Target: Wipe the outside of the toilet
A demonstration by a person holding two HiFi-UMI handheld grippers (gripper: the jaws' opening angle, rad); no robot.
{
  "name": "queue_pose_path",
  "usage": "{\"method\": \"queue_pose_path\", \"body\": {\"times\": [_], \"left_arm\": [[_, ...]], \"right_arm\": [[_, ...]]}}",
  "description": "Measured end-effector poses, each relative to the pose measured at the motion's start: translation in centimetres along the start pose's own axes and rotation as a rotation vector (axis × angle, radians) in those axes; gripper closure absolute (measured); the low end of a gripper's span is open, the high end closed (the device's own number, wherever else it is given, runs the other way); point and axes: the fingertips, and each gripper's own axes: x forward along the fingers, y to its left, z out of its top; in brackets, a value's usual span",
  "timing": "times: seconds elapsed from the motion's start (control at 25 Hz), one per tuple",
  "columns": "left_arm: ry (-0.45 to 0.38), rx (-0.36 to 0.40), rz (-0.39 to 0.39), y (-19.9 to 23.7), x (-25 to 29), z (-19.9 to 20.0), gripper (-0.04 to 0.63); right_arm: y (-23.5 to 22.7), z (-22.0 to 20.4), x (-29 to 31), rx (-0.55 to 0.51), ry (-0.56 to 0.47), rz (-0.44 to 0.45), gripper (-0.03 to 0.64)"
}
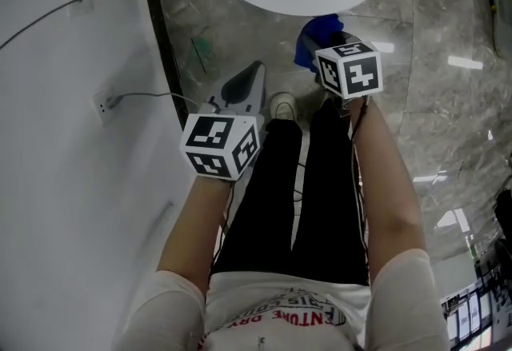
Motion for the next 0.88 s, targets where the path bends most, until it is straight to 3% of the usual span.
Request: {"method": "queue_pose_path", "body": {"times": [0.24, 0.48, 0.64, 0.88], "left_arm": [[-0.049, -0.086, 0.062, 3.0, -1.5, -0.7, 0.589], [-0.073, -0.150, 0.103, 3.3, -2.1, -0.6, 0.589], [-0.103, -0.156, 0.104, 1.3, -3.9, 1.7, 0.589], [-0.196, -0.123, 0.096, -2.0, -7.9, 9.1, 0.589]], "right_arm": [[5.0, 1.0, 1.7, -0.058, 0.008, 0.109, 0.540], [8.9, 1.7, 0.1, -0.052, -0.019, 0.226, 0.540], [9.6, 3.1, -4.4, -0.104, -0.042, 0.225, 0.540], [10.0, 7.7, -12.9, -0.297, -0.085, 0.163, 0.540]]}}
